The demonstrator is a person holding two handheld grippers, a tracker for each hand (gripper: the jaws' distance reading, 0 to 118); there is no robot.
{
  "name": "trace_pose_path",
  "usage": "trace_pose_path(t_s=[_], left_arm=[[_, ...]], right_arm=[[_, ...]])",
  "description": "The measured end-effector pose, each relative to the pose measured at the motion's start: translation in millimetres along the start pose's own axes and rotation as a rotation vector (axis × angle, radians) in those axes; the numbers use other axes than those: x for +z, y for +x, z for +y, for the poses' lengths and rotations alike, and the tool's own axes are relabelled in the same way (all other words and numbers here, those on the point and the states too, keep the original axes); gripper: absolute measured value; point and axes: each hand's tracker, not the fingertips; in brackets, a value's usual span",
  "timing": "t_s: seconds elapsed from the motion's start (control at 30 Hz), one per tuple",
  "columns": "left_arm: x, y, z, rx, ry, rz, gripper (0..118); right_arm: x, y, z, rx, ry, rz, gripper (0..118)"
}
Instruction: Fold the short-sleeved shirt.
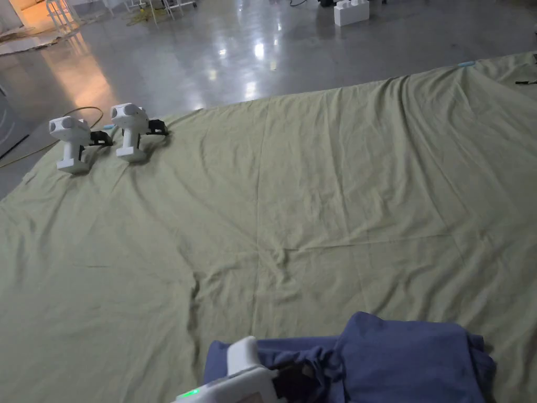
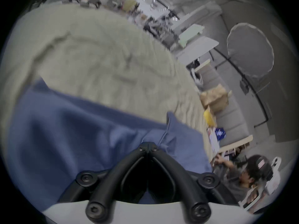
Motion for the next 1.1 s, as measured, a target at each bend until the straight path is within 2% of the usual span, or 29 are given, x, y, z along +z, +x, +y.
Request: trace_pose_path(t_s=[0.03,0.1,0.27,0.3,0.33,0.37,0.4,0.43,0.5,0.53,0.63,0.73,0.83,0.87,0.9,0.97,1.0,1.1], left_arm=[[-11.3,4.6,-6.9,-0.043,-0.031,0.015,3],[-11.0,13.8,-7.9,-0.101,0.029,0.038,2],[7.1,13.2,7.9,-0.07,-0.015,0.027,3],[18.3,13.3,10.6,-0.047,0.032,-0.007,3],[37.8,10.7,13.4,-0.012,0.096,-0.054,9],[58.2,6.6,16.7,0.022,0.166,-0.096,37],[77.6,1.4,20.5,0.046,0.213,-0.114,77],[97.5,-7.2,25.3,0.069,0.256,-0.117,77],[127.0,-29.1,30.8,0.105,0.286,-0.095,103],[143.8,-41.7,34.3,0.131,0.344,-0.069,109],[157.9,-82.1,31.0,0.287,0.408,-0.005,109],[135.3,-116.2,18.7,0.458,0.348,-0.158,109],[98.0,-121.8,1.7,0.5,0.282,-0.248,107],[88.2,-120.4,-3.0,0.519,0.257,-0.236,97],[82.8,-116.2,-5.9,0.51,0.265,-0.232,77],[74.8,-105.3,-1.9,0.454,0.21,-0.147,21],[72.0,-103.3,2.0,0.437,0.185,-0.108,17],[80.0,-108.5,6.4,0.462,0.229,-0.184,16]], right_arm=[[1.8,1.0,-0.1,-0.002,0.0,-0.002,6],[3.3,3.2,-1.0,-0.009,-0.003,-0.006,6],[-6.6,11.2,-5.1,-0.084,-0.028,0.008,6],[-7.0,10.4,-4.7,-0.085,-0.024,0.006,6],[-7.2,9.9,-4.2,-0.089,-0.018,0.008,6],[-8.3,9.9,-3.4,-0.099,-0.009,0.018,6],[-10.2,10.6,-2.6,-0.109,-0.006,0.028,6],[-12.6,11.2,-1.9,-0.121,-0.005,0.04,6],[-15.2,10.8,-0.8,-0.126,-0.004,0.053,6],[-15.9,10.2,-0.7,-0.123,-0.004,0.055,6],[-14.4,7.5,-0.2,-0.1,-0.005,0.053,6],[-11.7,7.6,-2.0,-0.088,-0.018,0.046,6],[-6.8,7.8,-3.4,-0.076,-0.031,0.021,6],[-4.6,7.7,-3.4,-0.068,-0.033,0.009,6],[-2.4,7.4,-3.0,-0.059,-0.036,-0.001,6],[0.5,8.2,-3.0,-0.048,-0.037,-0.014,6],[0.6,9.1,-3.1,-0.051,-0.039,-0.015,6],[-0.9,10.8,-3.8,-0.063,-0.045,-0.014,6]])
